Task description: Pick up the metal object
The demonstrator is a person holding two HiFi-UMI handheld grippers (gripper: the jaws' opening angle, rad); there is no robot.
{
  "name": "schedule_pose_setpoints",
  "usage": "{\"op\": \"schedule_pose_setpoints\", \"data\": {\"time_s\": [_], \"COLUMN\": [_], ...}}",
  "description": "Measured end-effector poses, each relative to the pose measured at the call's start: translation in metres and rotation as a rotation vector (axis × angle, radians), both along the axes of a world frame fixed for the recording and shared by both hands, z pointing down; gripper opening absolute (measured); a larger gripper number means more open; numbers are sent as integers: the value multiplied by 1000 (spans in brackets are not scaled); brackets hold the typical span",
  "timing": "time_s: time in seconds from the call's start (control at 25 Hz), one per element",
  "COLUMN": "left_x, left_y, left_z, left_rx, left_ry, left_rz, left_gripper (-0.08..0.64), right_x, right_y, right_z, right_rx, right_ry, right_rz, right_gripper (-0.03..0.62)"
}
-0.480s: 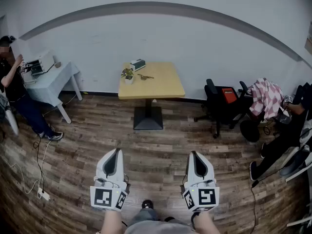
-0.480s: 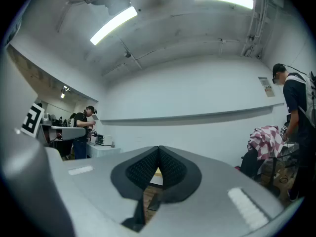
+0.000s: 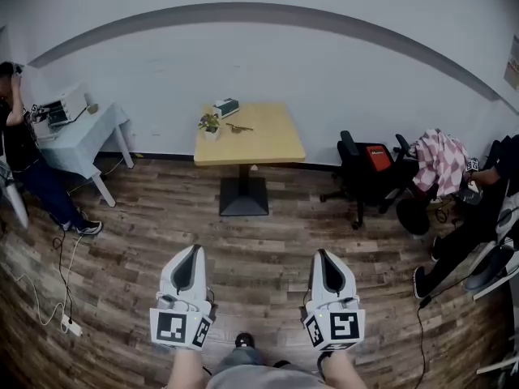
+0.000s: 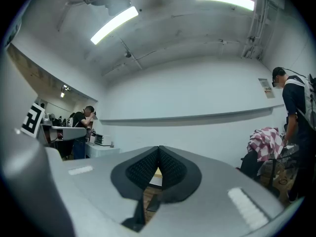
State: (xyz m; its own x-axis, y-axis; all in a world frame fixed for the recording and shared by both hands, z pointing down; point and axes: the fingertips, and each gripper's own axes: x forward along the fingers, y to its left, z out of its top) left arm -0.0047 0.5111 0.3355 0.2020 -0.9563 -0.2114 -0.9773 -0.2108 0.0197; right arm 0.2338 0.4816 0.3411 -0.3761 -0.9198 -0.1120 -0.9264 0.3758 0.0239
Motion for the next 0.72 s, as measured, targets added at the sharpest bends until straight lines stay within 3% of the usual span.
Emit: {"op": "schedule_pose_setpoints", "data": {"time_s": [0.72], "left_x": [-41], "left_y": [-77], "left_z": [-2], "left_rx": [25], "left_ry": [6], "left_rz": [42], "left_gripper": [3], "right_x": [-45], "right_y": [-66], "right_z": [-5], "right_rx": [45], "right_ry": [-40], "right_rz": [15], "right_gripper": [2]}}
